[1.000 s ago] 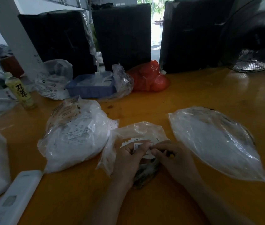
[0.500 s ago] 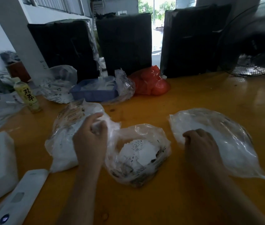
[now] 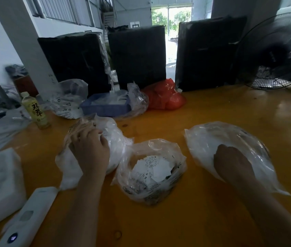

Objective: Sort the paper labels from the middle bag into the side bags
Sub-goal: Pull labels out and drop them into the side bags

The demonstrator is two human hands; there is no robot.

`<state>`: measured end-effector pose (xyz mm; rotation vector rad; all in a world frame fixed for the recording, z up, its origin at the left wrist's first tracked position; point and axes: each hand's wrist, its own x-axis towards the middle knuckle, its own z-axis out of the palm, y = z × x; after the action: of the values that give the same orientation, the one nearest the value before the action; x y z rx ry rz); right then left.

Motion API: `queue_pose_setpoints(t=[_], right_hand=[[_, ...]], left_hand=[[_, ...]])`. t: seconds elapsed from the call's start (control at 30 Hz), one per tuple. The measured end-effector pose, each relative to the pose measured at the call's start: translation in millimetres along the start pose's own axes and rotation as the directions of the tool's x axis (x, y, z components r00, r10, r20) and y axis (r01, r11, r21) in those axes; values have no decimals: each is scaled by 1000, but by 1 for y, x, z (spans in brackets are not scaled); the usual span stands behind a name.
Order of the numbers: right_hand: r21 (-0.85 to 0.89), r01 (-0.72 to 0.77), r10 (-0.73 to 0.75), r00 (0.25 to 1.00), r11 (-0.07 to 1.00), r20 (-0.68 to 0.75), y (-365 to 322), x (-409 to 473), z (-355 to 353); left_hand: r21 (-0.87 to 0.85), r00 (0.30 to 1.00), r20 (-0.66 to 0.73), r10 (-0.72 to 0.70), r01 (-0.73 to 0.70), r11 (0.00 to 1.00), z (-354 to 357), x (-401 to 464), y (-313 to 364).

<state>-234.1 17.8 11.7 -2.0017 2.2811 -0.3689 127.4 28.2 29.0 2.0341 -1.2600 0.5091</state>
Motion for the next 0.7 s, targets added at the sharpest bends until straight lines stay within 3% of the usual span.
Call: queue_pose_setpoints(t=[0.13,0.23,0.33,0.4,0.47,0.6,0.7], right_hand=[[254,77,-18,974,964,-227,0,3,3],[473,47,49,981,880,-190,-3,2,3],[763,-18,144,985,646,-99,-3,6,4],[867,-30,195,978,497,-78,0,7,4],[924,-50,234,971,379,-43,4,9,3],[998,-53,246,968,28,45,4,10,0],[994,-54,216,974,-95,73,-1,9,3]], left_hand=[[-302,972,-113,205,-230,925,-6,-27,32],[-554,948,39,315,-242,796,-5,-51,53],[-572,824,344,450,-196,796,13,-66,57],[-562,765,430,480,-190,805,25,-74,53],[-569,769,417,484,-194,799,33,-77,51],[-597,759,362,541,-257,760,48,-76,50],[-606,749,304,588,-325,726,51,-73,52]])
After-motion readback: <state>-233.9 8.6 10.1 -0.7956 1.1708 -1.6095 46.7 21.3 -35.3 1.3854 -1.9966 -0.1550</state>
